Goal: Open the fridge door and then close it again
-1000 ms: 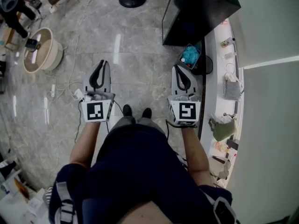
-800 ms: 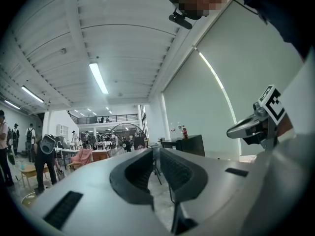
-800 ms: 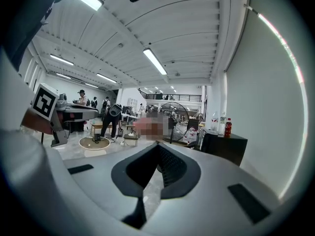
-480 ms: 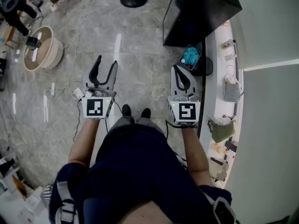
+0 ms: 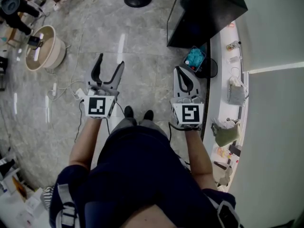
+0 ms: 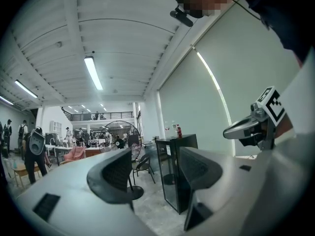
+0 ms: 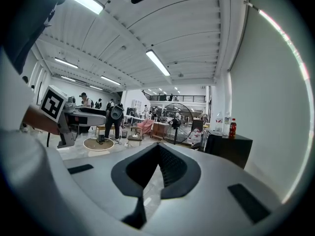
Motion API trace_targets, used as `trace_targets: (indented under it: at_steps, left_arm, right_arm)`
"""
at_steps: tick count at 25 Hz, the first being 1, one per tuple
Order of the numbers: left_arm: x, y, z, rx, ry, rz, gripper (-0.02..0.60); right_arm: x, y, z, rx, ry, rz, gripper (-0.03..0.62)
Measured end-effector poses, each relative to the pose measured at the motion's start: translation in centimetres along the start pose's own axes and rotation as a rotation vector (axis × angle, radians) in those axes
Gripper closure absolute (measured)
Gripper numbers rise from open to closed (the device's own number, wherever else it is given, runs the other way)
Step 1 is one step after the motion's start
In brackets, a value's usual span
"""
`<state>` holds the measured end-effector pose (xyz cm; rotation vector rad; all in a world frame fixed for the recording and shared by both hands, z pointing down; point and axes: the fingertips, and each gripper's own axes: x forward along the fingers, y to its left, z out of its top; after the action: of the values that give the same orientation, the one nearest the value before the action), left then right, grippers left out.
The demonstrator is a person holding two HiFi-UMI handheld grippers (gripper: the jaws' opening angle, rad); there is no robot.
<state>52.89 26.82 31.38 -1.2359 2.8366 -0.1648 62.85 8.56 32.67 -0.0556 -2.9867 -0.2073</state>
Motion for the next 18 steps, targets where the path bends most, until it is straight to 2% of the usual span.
trace_targets:
  at_steps: [5,9,18]
  left_arm:
    - [1.2,-1.0,-0.4,0.02,0.004,-0.021,0.271]
    - [2.2,-1.1,-0.5,0.002,0.004,-0.014,0.267]
    - [5.8,0.7,-0.9,-0.019,-0.008,-0.049,0.262]
  right_arm:
    - [-0.2,-0.9,-0.5,-0.001,0.0,0.009,0.574]
    - [-0.2,-1.5,-0.6,-0.003,0.002,0.035,0.574]
    - [2.8,-1.9,-0.8,0.015,0.018,0.041,0.574]
